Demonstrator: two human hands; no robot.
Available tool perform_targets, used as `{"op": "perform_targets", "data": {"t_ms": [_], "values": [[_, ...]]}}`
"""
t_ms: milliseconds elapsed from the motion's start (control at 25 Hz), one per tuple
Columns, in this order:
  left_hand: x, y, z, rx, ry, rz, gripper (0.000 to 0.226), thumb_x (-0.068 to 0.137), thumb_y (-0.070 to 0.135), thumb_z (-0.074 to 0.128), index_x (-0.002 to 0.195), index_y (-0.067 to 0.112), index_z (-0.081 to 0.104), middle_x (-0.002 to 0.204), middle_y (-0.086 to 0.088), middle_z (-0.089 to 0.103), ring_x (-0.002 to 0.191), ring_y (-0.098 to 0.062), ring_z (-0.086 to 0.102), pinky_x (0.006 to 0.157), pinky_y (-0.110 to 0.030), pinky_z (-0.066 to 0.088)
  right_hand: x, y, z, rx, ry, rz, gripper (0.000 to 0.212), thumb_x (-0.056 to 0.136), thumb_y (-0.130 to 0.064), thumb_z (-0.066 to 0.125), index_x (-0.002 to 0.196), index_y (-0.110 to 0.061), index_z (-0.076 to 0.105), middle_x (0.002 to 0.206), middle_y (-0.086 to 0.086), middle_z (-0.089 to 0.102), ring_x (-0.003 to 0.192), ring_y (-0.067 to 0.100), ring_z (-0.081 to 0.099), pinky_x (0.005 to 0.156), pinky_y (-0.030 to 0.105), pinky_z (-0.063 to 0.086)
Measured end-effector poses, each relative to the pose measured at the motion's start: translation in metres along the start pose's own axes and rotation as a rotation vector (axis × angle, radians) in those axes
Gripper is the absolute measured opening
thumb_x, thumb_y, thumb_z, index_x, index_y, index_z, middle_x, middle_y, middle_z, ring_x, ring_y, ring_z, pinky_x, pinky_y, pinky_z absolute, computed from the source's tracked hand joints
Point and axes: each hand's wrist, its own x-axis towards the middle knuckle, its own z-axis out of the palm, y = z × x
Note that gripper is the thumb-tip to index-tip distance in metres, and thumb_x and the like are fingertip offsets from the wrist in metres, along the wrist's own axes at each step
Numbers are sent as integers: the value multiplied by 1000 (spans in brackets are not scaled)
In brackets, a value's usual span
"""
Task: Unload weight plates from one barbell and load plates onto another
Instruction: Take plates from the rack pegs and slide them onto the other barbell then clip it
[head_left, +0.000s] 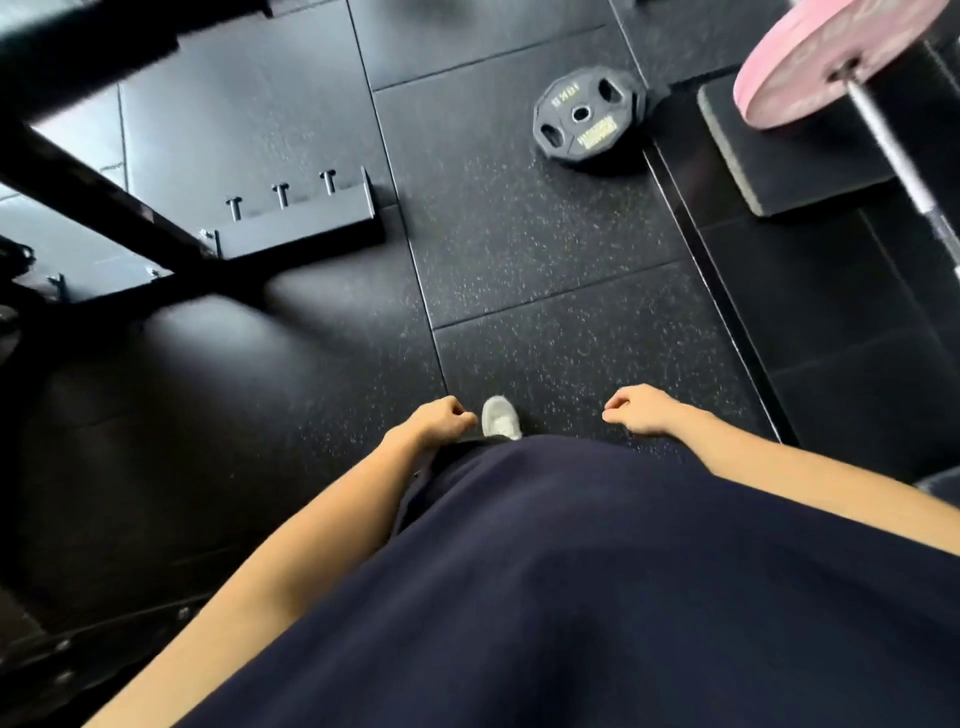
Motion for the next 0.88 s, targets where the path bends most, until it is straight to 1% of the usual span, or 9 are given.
{"op": "perform_targets", "data": {"t_ms": [120, 240, 320, 400, 480, 600, 640, 760, 880], "values": [[40, 12, -78, 15, 36, -20, 36, 97, 37, 48, 112, 6, 60, 114, -14, 63, 109, -29, 59, 81, -33, 43, 43, -50, -67, 89, 120, -16, 27, 88, -27, 63, 112, -16, 67, 119, 7, 66, 111, 26, 58, 90, 28, 42], [81, 29, -133, 9, 9, -11, 41, 98, 38, 47, 118, 4, 59, 118, -15, 63, 102, -27, 59, 85, -34, 46, 87, -88, -114, 165, 128, -33, 33, 88, -28, 63, 118, -15, 64, 120, 6, 64, 112, 25, 57, 95, 30, 42], [112, 43, -170, 8, -46, -32, 42, 98, 38, 47, 120, 4, 58, 117, -14, 63, 95, -24, 56, 82, -32, 45, 124, -110, -147, 154, 103, -30, 33, 88, -28, 63, 119, -16, 63, 122, 7, 63, 113, 25, 57, 96, 31, 42], [148, 60, -208, 23, -79, -48, 42, 98, 38, 47, 121, 3, 57, 114, -13, 62, 93, -23, 57, 79, -30, 45, 163, -130, -184, 149, 75, -28, 33, 87, -28, 65, 118, -17, 63, 122, 7, 62, 112, 25, 56, 96, 32, 43], [184, 77, -248, 37, -77, -73, 41, 97, 39, 49, 119, 5, 58, 115, -13, 63, 100, -26, 61, 80, -30, 45, 202, -149, -227, 149, 52, -32, 35, 86, -28, 68, 118, -16, 63, 121, 7, 61, 108, 25, 57, 95, 32, 43], [232, 104, -313, 1, -32, -111, 38, 94, 43, 49, 105, 8, 63, 104, -13, 66, 94, -27, 64, 70, -28, 42, 255, -185, -299, 83, 7, -60, 35, 87, -29, 66, 119, -15, 62, 114, 5, 62, 96, 21, 55, 90, 32, 43], [244, 116, -336, -11, -23, -126, 38, 94, 44, 48, 104, 10, 63, 105, -11, 66, 93, -25, 62, 71, -28, 40, 270, -201, -325, 60, -3, -73, 34, 88, -29, 65, 118, -16, 62, 114, 5, 63, 94, 20, 54, 88, 31, 43], [273, 144, -395, -117, 68, -139, 40, 95, 43, 48, 117, 12, 60, 124, -9, 63, 112, -25, 58, 83, -29, 39, 308, -244, -398, -8, -17, -107, 30, 90, -28, 64, 116, -15, 63, 109, 7, 64, 89, 20, 55, 79, 28, 42], [301, 163, -441, -262, 131, -152, 40, 97, 41, 48, 126, 14, 54, 132, -9, 59, 123, -26, 53, 97, -30, 37, 346, -286, -450, -21, -44, -135, 29, 90, -28, 64, 115, -14, 63, 100, 5, 64, 83, 19, 57, 77, 29, 43]]}}
